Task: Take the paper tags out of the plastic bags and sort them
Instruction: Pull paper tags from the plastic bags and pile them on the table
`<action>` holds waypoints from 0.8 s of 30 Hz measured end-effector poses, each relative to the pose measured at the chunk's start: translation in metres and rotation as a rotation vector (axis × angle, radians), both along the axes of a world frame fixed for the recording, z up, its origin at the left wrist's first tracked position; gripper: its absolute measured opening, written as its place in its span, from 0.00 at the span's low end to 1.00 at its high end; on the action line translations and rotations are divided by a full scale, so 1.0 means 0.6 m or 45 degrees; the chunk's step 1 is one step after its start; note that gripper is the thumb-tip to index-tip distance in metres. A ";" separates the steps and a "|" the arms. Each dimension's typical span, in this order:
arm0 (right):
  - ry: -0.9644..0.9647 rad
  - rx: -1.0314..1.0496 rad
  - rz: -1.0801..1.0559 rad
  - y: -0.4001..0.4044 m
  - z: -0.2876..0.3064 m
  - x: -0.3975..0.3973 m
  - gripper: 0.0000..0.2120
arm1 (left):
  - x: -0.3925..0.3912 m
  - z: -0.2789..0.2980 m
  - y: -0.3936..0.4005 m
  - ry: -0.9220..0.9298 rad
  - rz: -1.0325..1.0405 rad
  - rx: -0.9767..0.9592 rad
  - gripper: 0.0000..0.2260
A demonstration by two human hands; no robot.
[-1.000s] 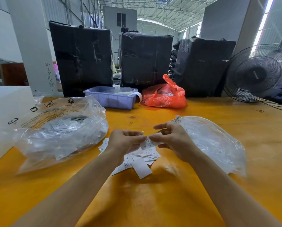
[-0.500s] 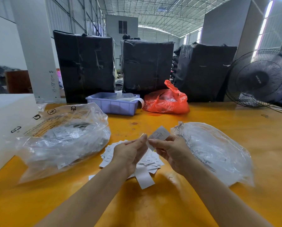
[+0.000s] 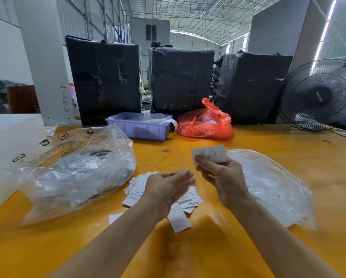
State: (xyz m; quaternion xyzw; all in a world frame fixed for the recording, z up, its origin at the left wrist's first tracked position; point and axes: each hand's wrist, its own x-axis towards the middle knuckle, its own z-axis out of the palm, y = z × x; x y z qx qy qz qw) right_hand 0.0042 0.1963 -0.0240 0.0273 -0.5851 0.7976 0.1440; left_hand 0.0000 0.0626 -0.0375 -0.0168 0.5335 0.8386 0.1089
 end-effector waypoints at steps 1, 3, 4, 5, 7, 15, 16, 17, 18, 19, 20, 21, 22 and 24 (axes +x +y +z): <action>0.002 0.014 0.009 -0.002 -0.002 0.001 0.05 | 0.001 0.000 0.001 0.006 -0.012 -0.008 0.22; 0.009 0.061 0.013 -0.008 -0.005 0.002 0.05 | 0.002 0.000 0.001 0.010 -0.027 -0.015 0.22; 0.012 0.083 0.003 -0.010 -0.006 0.002 0.04 | 0.002 0.000 0.000 0.011 -0.028 -0.019 0.22; 0.016 0.095 -0.011 -0.012 -0.007 0.001 0.04 | 0.002 0.000 0.000 0.010 -0.029 -0.019 0.21; 0.021 0.107 -0.042 -0.013 -0.008 0.001 0.04 | 0.001 0.000 -0.002 0.002 -0.035 -0.010 0.19; -0.029 0.138 -0.067 -0.010 -0.007 0.003 0.04 | 0.002 0.004 -0.003 -0.019 -0.084 0.004 0.07; -0.037 0.131 -0.052 -0.011 -0.006 0.004 0.04 | 0.001 0.003 -0.004 -0.020 -0.080 -0.001 0.07; -0.045 0.114 -0.043 -0.011 -0.006 0.005 0.04 | 0.001 0.003 -0.004 -0.019 -0.072 -0.005 0.07; -0.050 0.090 -0.048 -0.011 -0.005 0.005 0.04 | 0.000 0.003 -0.004 -0.018 -0.062 -0.009 0.08; -0.051 0.065 -0.063 -0.010 -0.005 0.005 0.04 | 0.000 0.003 -0.004 -0.018 -0.051 -0.012 0.10; -0.045 0.048 -0.080 -0.009 -0.004 0.005 0.04 | 0.000 0.003 -0.004 -0.016 -0.040 -0.013 0.11; -0.038 0.050 -0.092 -0.008 -0.004 0.005 0.04 | 0.001 0.003 -0.004 -0.014 -0.032 -0.013 0.12; -0.033 0.071 -0.094 -0.007 -0.004 0.004 0.04 | 0.001 0.003 -0.003 -0.012 -0.027 -0.010 0.13; -0.032 0.131 -0.073 -0.009 -0.005 0.006 0.04 | 0.003 0.004 -0.003 -0.003 -0.022 -0.012 0.17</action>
